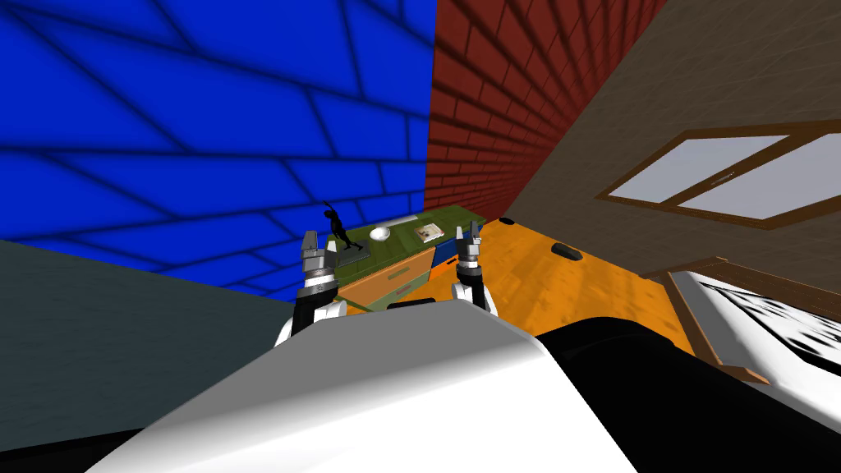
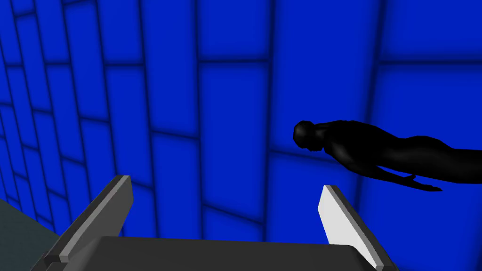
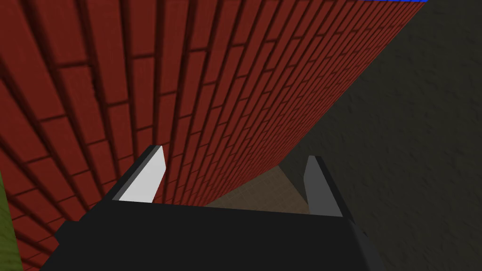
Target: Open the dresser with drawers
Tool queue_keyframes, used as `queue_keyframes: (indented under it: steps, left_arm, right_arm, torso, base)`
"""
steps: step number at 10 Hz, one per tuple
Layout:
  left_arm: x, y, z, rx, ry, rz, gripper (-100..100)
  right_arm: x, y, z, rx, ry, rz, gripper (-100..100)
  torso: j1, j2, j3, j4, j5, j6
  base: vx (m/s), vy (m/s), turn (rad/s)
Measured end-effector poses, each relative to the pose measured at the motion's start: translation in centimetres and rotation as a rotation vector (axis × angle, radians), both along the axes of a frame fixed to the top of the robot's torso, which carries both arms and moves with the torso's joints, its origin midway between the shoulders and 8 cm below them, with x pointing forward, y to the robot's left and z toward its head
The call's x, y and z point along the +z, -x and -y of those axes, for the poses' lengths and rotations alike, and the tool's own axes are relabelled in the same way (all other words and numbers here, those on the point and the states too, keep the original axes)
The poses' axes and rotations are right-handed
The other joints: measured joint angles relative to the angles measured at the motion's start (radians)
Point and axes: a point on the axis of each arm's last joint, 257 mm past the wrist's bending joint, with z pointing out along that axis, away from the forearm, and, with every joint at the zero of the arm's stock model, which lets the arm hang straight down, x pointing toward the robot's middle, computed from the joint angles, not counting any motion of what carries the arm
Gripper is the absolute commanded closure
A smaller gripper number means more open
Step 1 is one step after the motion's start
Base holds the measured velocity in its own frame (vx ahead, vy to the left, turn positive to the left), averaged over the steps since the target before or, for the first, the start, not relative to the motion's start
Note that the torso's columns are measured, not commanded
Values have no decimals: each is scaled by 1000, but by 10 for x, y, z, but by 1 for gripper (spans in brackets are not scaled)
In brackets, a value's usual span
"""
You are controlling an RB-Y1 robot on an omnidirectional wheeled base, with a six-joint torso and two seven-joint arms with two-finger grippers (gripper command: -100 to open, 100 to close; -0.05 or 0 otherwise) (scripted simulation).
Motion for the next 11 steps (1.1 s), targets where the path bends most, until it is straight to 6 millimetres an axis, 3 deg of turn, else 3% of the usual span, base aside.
queue_keyframes:
  steps: [2, 9, 10, 11]
  left_arm:
    - [0, 0, 0, 0, 0, 0, 0]
    - [0, 0, 0, 0, 0, 0, 0]
    - [0, 0, 0, 0, 0, 0, 0]
    - [0, 0, 0, 0, 0, 0, 0]
  right_arm:
    - [0, 0, 0, 0, 0, 0, 0]
    - [0, 0, 0, 0, 0, 0, 0]
    - [0, 0, 0, 0, 0, 0, -100]
    - [-3, 0, -3, -1, 38, -9, -100]
  torso:
    - [0, 104, -209, 105, 0, 0]
    - [0, 618, -1234, 617, 0, 0]
    - [0, 691, -1382, 691, 0, 0]
    - [1, 725, -1451, 724, 0, 0]
  base:
    - [0, 0, 0]
    - [0, 0, 0]
    - [0, 20, 13]
    - [-9, 36, 12]
